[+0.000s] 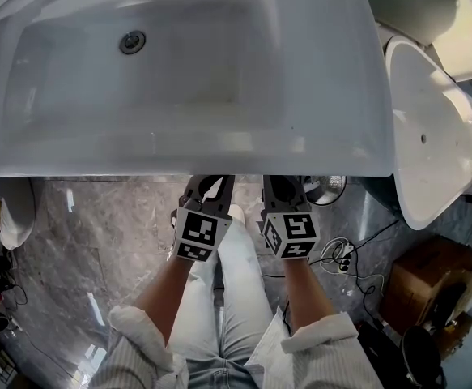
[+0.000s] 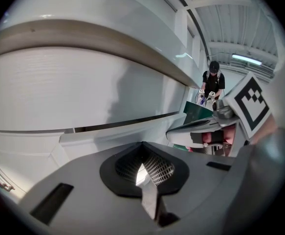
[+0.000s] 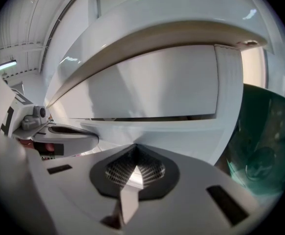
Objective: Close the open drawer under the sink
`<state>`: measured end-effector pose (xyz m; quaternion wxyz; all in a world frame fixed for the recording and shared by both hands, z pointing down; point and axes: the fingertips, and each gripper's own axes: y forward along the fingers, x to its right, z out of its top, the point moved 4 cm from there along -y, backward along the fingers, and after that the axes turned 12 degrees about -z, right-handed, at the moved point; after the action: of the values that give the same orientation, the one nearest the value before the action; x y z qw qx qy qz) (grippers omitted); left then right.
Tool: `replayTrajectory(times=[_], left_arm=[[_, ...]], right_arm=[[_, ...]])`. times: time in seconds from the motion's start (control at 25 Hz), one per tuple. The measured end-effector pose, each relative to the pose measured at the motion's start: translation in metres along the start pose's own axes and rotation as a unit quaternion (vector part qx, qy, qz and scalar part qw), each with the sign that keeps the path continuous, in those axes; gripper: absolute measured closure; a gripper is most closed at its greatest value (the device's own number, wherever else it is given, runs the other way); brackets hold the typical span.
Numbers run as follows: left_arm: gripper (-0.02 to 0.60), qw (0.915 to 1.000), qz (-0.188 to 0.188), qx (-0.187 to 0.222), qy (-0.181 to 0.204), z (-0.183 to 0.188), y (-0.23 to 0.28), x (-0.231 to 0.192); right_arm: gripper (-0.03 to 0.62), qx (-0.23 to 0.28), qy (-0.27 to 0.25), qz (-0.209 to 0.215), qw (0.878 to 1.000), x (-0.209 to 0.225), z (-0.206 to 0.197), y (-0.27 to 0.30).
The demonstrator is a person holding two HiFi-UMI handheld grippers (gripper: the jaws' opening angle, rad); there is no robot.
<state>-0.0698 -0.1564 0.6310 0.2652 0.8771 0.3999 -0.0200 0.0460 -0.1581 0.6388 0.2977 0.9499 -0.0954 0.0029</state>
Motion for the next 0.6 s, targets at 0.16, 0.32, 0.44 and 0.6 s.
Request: replayTrajectory(times=[0.16, 0.32, 0.44, 0.6], left_arm=[[0.566, 1.0000, 0.001, 0.001, -0.003, 0.003, 0.004, -0.004], [0.566, 1.0000, 0.002, 0.002, -0.002, 0.007, 0.007, -0.010], [0.566, 1.0000, 0.001, 0.003, -0.002, 0.008, 0.007, -0.010], [0.566, 0.9999, 0.010, 0.006, -0.008, 0.009, 0.007, -0.009]], right_arm=[[0.585, 0.002, 0.004, -0.003, 1.000, 0.001, 0.004, 0.005], [0.585, 0.002, 0.006, -0.005, 1.000, 0.002, 0.009, 0.011], [0.585, 0.002, 0.003, -0.004, 1.000, 0.002, 0.009, 0.012], [0.585, 0.005, -0.001, -0.005, 1.000, 0.003, 0.009, 0.012]])
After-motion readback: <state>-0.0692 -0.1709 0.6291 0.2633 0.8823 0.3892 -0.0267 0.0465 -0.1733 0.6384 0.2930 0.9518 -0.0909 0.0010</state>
